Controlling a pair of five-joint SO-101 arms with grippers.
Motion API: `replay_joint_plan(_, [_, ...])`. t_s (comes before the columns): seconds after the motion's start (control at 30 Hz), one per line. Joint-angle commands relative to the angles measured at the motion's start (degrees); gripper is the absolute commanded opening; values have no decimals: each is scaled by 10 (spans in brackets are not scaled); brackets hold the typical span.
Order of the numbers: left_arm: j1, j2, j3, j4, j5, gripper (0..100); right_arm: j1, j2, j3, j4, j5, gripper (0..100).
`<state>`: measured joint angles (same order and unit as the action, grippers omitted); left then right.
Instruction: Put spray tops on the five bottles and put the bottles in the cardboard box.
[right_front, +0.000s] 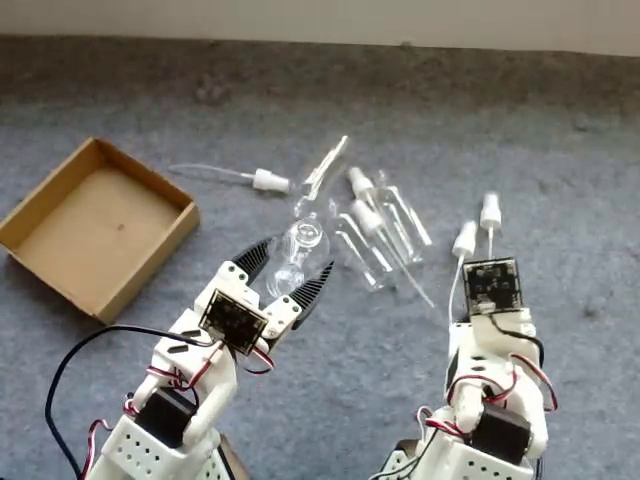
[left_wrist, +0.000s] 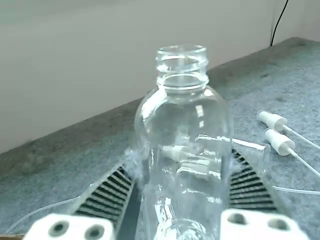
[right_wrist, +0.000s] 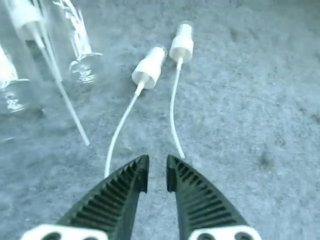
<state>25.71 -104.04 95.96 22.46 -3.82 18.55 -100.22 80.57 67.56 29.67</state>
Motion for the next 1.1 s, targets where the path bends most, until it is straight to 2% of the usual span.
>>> replay_joint_plan(0.0, [-8, -7, 12, -11, 6, 88, 22, 107, -110, -12, 3, 80])
replay_joint_plan(0.23, [15, -7, 12, 37, 6, 88, 22, 392, -308, -12, 1, 80])
replay_joint_plan(0.3, [36, -7, 12, 47, 6, 88, 22, 465, -360, -13, -20, 77])
replay_joint_plan(0.43, [71, -7, 12, 65, 5, 88, 19, 595, -461, -13, -62, 2])
replay_joint_plan(0.7, [80, -7, 12, 77, 4, 88, 10, 816, -644, -8, -75, 17])
replay_joint_plan(1.07, [80, -7, 12, 95, 4, 88, -64, 1099, -936, 124, -75, 19])
